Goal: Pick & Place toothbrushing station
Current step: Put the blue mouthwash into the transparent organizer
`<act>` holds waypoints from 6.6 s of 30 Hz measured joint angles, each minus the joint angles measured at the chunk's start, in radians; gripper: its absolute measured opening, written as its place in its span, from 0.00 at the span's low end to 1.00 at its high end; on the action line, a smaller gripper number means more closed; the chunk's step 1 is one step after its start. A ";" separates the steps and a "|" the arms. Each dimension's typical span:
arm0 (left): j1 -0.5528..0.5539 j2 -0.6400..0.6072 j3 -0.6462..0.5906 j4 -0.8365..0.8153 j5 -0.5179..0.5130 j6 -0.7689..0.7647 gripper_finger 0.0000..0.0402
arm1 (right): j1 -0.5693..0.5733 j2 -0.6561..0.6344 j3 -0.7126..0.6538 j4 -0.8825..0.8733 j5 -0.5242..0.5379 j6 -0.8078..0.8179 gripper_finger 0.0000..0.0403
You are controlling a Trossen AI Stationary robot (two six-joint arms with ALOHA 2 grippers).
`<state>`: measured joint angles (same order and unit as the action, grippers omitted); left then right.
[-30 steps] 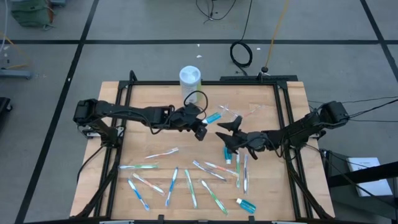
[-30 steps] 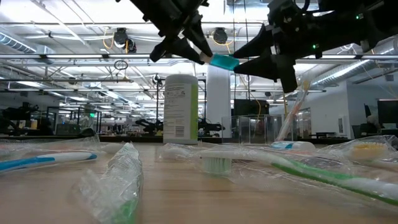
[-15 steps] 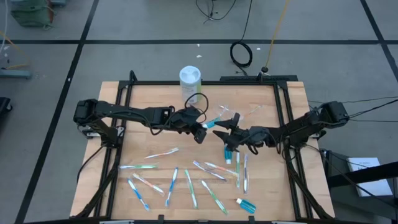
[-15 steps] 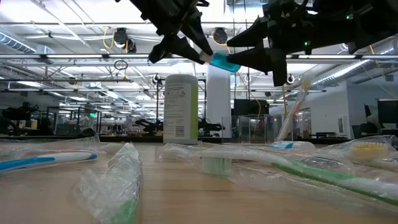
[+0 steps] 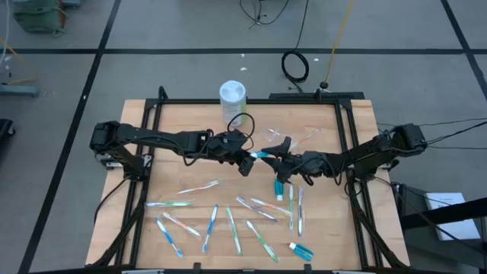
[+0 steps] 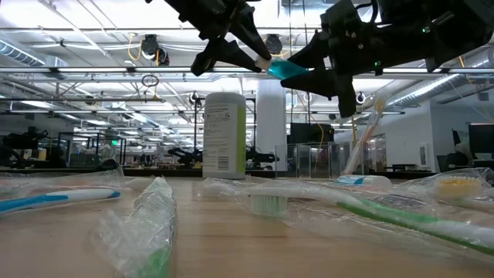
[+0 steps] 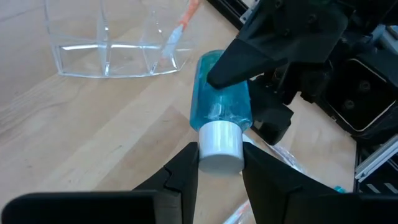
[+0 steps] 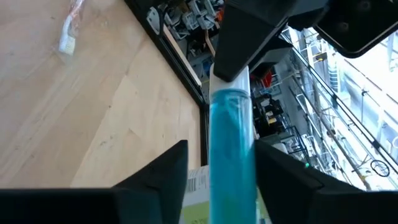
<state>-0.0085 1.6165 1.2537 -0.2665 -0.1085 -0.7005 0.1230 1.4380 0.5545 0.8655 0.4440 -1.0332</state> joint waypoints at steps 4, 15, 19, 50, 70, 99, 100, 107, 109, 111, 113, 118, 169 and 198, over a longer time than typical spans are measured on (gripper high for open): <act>0.000 0.000 0.000 0.007 0.000 0.012 0.28 | 0.000 0.000 0.000 -0.001 0.000 0.017 0.30; 0.001 0.000 -0.001 0.020 -0.003 0.124 0.28 | 0.001 0.000 0.000 -0.002 0.005 0.078 0.20; 0.006 0.000 -0.001 0.021 0.001 0.136 0.28 | 0.009 0.000 0.000 -0.004 0.006 0.079 0.21; 0.000 0.000 0.001 0.203 -0.148 0.669 0.51 | 0.101 -0.181 -0.001 -0.404 0.219 0.593 0.21; -0.015 0.000 0.001 0.349 0.045 0.826 0.42 | 0.239 -0.476 -0.001 -0.646 0.262 0.920 0.21; -0.147 0.000 0.000 0.439 0.116 0.874 0.37 | 0.246 -0.476 -0.001 -0.458 -0.038 0.969 0.21; -0.148 0.000 0.000 0.444 0.114 0.882 0.38 | 0.246 -0.476 -0.001 -0.454 -0.048 0.969 0.21; -0.149 0.003 0.000 0.459 0.106 0.948 0.54 | 0.245 -0.476 -0.001 -0.457 -0.054 0.969 0.21; -0.149 0.027 0.000 0.507 0.102 0.957 0.59 | 0.245 -0.476 -0.001 -0.454 -0.054 0.969 0.21; -0.149 0.055 -0.001 0.531 0.081 0.971 0.62 | 0.245 -0.476 -0.002 -0.460 -0.053 0.971 0.21; -0.151 0.079 -0.001 0.572 0.048 1.008 0.64 | 0.245 -0.476 -0.003 -0.463 -0.052 0.974 0.21; -0.147 0.140 -0.001 0.605 -0.029 1.041 0.65 | 0.244 -0.477 -0.002 -0.460 -0.056 1.004 0.21; -0.038 0.148 0.146 0.254 -0.076 0.862 0.26 | 0.246 -0.585 -0.026 -0.734 0.084 1.029 0.50; 0.197 0.407 0.425 0.046 0.135 0.862 0.26 | 0.245 -0.659 -0.026 -1.035 0.076 1.126 0.45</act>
<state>0.1886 2.0232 1.6791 -0.2204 0.0261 0.1616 0.3683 0.7791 0.5289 -0.1694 0.5198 0.0931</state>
